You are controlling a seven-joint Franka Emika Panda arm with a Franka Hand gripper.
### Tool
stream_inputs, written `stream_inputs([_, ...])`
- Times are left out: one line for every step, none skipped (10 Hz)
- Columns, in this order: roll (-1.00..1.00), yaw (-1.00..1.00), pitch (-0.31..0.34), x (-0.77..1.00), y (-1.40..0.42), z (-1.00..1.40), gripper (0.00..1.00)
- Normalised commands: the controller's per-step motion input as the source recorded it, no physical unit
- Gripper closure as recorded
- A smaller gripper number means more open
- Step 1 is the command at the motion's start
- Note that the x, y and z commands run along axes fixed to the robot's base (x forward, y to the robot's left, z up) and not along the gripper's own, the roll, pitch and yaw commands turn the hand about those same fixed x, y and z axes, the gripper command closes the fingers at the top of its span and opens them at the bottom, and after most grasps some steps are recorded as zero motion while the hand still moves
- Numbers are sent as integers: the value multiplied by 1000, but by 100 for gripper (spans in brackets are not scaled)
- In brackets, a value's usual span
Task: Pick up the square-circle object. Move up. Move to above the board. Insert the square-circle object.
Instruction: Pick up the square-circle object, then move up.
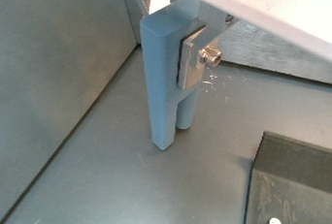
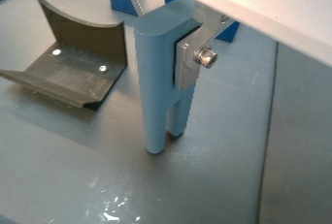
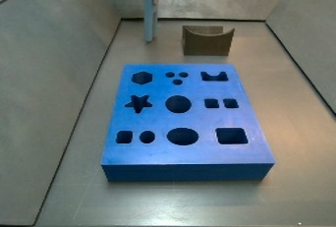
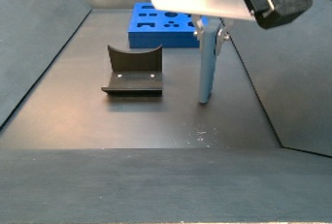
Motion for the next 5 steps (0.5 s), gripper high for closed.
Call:
stream_inputs([0,0,0,0,0,0,100])
stream_inputs([0,0,0,0,0,0,100])
stream_inputs([0,0,0,0,0,0,100])
stream_inputs([0,0,0,0,0,0,100])
stream_inputs([0,0,0,0,0,833,100])
